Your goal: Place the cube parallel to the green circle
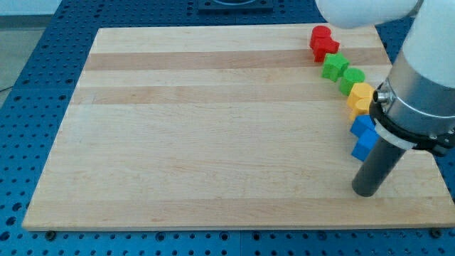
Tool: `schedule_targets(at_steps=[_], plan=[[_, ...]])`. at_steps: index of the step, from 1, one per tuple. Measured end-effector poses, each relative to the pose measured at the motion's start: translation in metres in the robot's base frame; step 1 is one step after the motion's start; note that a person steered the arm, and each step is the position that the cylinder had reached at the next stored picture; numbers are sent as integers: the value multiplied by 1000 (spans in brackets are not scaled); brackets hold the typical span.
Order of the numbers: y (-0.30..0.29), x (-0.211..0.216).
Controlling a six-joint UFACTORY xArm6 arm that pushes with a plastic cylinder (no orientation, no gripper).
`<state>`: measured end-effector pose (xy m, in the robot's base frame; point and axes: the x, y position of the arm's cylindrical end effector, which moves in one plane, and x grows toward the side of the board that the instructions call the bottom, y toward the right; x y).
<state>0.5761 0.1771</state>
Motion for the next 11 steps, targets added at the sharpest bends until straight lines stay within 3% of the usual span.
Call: schedule_targets(at_steps=[2, 3, 4, 5, 6, 7, 8, 9, 11], plan=[[2, 20], [41, 36], [108, 8], [129, -47], [112, -78], [58, -79], [88, -79], [76, -70], [-24, -34]])
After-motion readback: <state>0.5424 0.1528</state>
